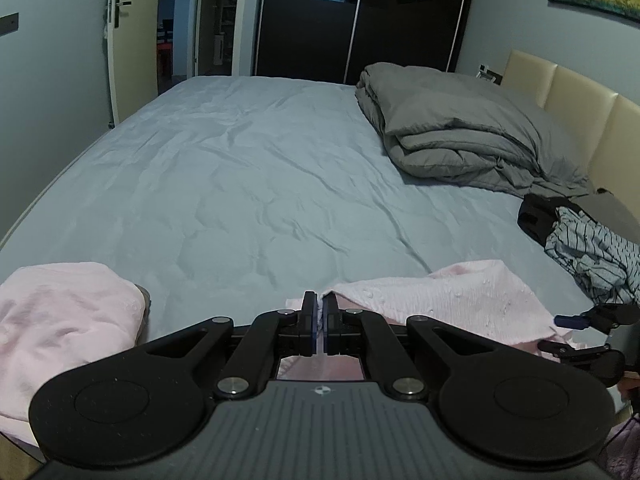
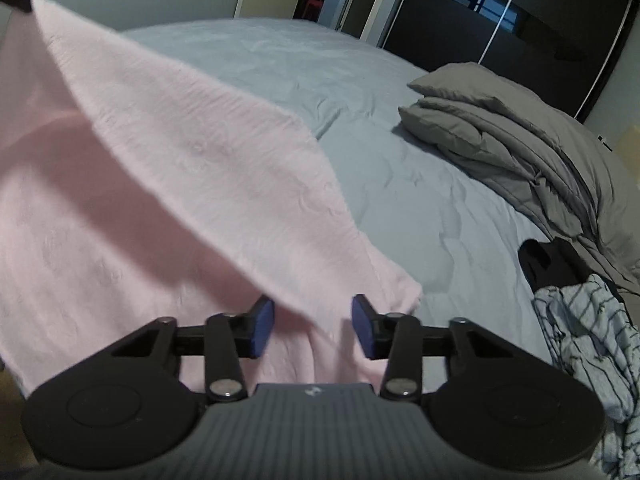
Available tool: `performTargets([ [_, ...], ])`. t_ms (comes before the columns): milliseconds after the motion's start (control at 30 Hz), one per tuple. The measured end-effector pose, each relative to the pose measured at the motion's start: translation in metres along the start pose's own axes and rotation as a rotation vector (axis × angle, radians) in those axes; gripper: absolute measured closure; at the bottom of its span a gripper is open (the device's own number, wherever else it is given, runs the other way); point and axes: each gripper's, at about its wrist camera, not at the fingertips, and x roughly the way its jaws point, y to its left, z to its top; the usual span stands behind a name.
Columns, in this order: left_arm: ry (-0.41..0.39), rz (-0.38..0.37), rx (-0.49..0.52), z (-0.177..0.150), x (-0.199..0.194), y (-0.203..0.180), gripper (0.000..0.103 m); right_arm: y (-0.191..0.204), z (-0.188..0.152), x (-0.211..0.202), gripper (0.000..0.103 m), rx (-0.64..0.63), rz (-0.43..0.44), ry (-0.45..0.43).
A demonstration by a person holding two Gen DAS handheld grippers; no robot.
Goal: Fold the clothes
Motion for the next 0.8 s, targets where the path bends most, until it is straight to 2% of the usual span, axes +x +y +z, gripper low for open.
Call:
performTargets([
  [67,0.001,0.005,-0.005,0.0,0.0,0.002,0.102,-0.001,0.008,0.001,0.073,0.035,0.012,-0.025],
  [100,0.003,0.009,-0.006,0.0,0.001,0.002,0.102,-0.002,0.011,0.001,0.087,0.051,0.02,-0.031],
  [133,0.005,0.013,-0.007,0.0,0.001,0.003,0.102,-0.004,0.015,0.0,0.095,0.066,0.024,-0.033],
  [233,0.009,0.023,-0.01,-0.001,0.002,0.007,0.102,-0.012,0.024,-0.005,0.101,0.112,0.036,-0.046],
  [300,0.01,0.027,-0.016,-0.002,0.002,0.01,0.102,-0.018,0.028,-0.014,0.101,0.145,0.052,-0.06],
  [500,0.011,0.01,-0.012,-0.008,-0.003,0.019,0.102,-0.017,0.008,-0.043,0.102,0.142,0.166,-0.041],
  [800,0.077,-0.091,0.125,-0.038,-0.014,0.018,0.102,-0.014,-0.021,-0.087,0.102,0.135,0.336,-0.012],
])
